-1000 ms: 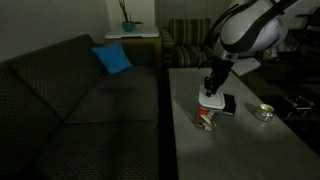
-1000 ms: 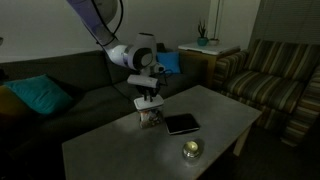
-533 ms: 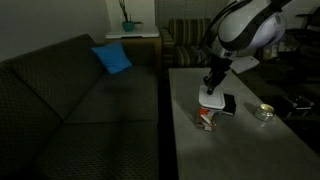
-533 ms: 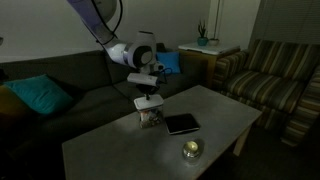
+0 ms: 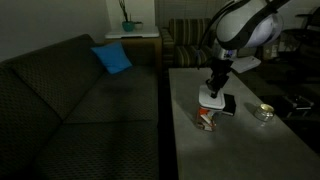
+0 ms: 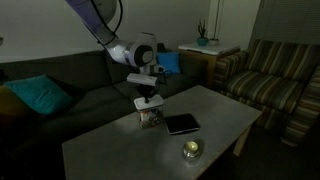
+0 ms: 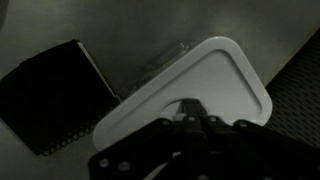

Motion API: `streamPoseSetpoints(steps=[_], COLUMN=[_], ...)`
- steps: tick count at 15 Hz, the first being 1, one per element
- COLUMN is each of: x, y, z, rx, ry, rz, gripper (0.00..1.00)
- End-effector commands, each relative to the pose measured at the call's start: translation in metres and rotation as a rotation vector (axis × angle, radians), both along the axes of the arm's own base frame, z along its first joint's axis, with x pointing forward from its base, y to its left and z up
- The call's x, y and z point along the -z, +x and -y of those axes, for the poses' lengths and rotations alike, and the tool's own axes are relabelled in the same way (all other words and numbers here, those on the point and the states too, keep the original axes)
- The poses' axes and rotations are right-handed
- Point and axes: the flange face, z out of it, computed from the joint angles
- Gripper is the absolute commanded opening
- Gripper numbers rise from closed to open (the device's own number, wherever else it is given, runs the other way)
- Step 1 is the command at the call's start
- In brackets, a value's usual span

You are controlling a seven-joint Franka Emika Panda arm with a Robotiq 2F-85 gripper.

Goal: Press the button on the white lid then put the lid on the table then put the blue wrapper on the table and put it back in the storage container

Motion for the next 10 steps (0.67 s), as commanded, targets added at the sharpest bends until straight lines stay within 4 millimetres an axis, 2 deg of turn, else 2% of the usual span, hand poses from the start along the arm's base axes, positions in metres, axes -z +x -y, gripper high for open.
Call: streamPoseSetpoints(steps=[1, 10], x=[0.023, 0.013], y=[0.0, 0.01], z=[0.007, 0.002], rx=[0.016, 0.029], ry=[-0.009, -0.035], rz=[-0.049, -0.02], gripper=[0.0, 0.0])
